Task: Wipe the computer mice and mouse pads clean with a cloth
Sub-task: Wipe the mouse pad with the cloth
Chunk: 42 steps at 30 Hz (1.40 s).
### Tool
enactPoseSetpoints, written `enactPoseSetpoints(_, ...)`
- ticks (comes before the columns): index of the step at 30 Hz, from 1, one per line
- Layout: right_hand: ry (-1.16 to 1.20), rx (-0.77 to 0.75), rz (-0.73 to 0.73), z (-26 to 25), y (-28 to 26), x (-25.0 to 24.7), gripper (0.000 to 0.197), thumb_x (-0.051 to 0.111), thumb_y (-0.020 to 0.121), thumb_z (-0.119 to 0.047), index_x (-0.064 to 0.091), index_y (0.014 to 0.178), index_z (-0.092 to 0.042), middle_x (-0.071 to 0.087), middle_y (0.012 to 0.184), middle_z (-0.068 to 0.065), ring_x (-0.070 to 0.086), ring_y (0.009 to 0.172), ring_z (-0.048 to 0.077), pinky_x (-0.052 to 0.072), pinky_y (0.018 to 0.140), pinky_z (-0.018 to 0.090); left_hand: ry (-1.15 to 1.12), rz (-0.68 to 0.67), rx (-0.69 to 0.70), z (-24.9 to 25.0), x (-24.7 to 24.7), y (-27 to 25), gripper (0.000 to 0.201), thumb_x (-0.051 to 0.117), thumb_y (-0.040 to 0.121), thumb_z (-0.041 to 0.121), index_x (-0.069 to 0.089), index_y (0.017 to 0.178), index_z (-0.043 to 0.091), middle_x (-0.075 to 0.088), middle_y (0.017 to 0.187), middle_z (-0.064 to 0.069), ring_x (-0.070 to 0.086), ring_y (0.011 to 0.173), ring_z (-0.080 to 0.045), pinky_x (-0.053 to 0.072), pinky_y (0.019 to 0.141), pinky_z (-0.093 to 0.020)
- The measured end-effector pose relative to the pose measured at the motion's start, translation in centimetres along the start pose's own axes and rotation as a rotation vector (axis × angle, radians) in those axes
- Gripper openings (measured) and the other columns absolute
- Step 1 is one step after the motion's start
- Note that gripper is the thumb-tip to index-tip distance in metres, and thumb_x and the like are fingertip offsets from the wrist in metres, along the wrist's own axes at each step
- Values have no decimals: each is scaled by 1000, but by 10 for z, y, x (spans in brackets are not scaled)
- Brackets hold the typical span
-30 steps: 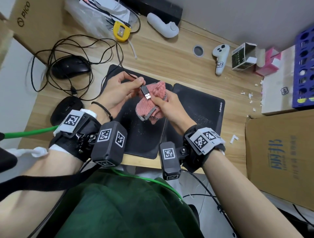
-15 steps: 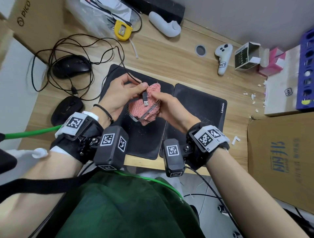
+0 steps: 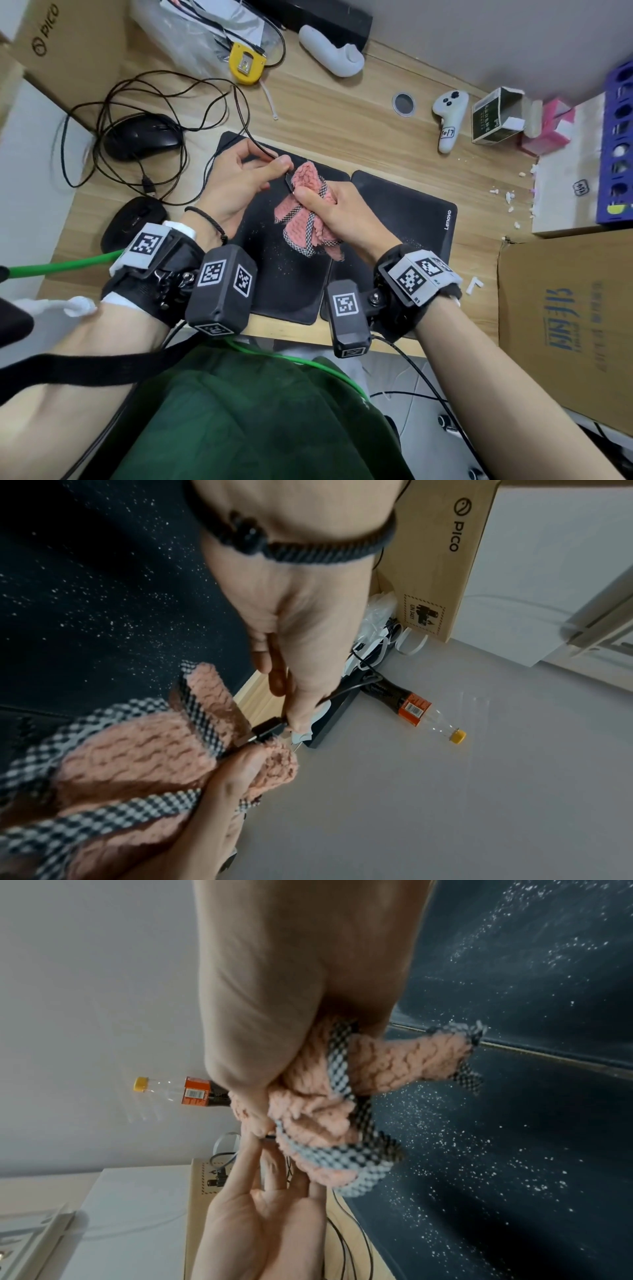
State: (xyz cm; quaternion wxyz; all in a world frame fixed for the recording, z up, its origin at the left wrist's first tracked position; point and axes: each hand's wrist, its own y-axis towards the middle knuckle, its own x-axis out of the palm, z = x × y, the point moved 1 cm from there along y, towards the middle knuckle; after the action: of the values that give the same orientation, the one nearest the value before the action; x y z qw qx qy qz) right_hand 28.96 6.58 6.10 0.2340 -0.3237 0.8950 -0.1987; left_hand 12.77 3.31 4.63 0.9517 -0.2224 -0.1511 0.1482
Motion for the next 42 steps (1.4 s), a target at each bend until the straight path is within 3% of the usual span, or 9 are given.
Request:
enactPoseSetpoints(5,50,17,84,11,-10,-12,36,57,95,-31,65,94,4,70,76,20,60,46,6,43,45,14,-186,199,3,13,-15,13,22,66,87,7,49,80,19,71,75,4,60,63,0,43,62,-15)
enactPoseSetpoints(10,390,53,169,9,-7,-10,38,45,99,-35,63,113,-4,68,94,26,63,70,34,51,71,48,-67,50,-43,12,0,14,20,69,85,11,52,81,19,68,84,0,61,71,-4,45,65,-15)
enactPoseSetpoints(17,220,56,18,-9,12,11,29,54,91,-34,65,105,-11,70,107,12,67,100,27,52,94,43,-15,36,-26,-2,4,7,21,73,81,10,53,80,16,66,72,2,61,71,-9,49,68,-17)
enactPoseSetpoints(21,154,72,1,-6,7,14,32,58,95,-28,65,104,3,73,91,12,69,84,28,57,78,36,10,31,-11,-4,0,6,18,71,83,8,55,80,15,67,70,-1,62,65,-7,51,67,-19)
enactPoseSetpoints(26,112,86,-18,-12,10,12,56,59,88,-47,67,97,7,71,83,26,68,72,41,54,75,51,6,72,-15,-4,-4,7,21,73,83,14,54,78,20,66,79,1,60,69,-4,45,64,-16)
enactPoseSetpoints(29,0,107,-79,-7,2,10,46,59,91,-42,67,91,3,72,80,21,65,55,20,51,49,27,-172,233,-48,7,-22,18,21,70,84,12,51,80,19,69,86,-3,57,64,-5,42,58,-18)
enactPoseSetpoints(32,32,160,42,20,-7,15,50,60,87,-45,66,91,4,72,86,22,65,67,20,56,73,42,-279,365,-58,27,-45,27,21,67,87,10,49,80,19,72,80,0,60,61,-4,46,57,-17)
enactPoseSetpoints(37,322,316,274,44,-7,22,42,60,83,-44,66,90,-4,72,98,20,68,95,36,49,95,55,-200,299,-72,20,-49,24,14,62,91,11,57,82,21,70,84,5,61,73,-6,45,63,-17)
enactPoseSetpoints(42,400,300,228,23,-2,13,48,56,91,-43,64,111,0,73,102,13,69,99,29,50,98,45,-11,313,-218,2,-59,19,16,63,87,11,57,86,26,67,92,5,57,70,-6,41,67,-19)
